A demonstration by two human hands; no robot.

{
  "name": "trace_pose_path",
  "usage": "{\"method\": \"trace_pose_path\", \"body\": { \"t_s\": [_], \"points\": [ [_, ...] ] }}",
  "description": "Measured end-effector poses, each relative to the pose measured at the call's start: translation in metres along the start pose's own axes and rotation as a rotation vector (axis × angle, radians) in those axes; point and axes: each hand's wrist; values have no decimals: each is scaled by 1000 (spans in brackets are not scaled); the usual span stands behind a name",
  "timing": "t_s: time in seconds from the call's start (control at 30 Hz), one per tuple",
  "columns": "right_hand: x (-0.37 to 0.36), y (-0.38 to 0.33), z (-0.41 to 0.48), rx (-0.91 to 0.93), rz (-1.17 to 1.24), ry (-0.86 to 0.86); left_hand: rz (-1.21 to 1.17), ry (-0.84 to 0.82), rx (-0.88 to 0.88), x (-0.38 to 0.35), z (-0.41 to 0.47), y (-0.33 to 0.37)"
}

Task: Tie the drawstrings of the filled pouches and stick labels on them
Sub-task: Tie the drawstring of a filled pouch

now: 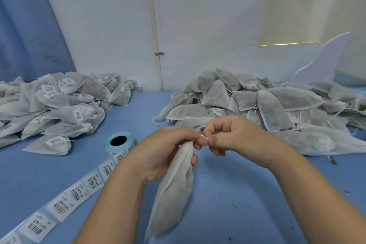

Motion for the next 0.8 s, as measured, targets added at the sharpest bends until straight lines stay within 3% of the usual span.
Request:
{"method": "trace_pose_path", "body": {
  "t_s": [0.43, 0.8],
  "points": [
    [8, 12, 3, -17, 25, 41, 109, 253, -95, -10, 6, -3],
    [-8, 14, 8, -84, 172, 232, 308, 376, -203, -12, 9, -10]
  ]
}}
Point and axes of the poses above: each hand's wrist, its own z-axis towards the middle knuckle, its own x-axis out of the back of the hand, y = z × x, and after that the axes turned 1 degree about x, right-handed
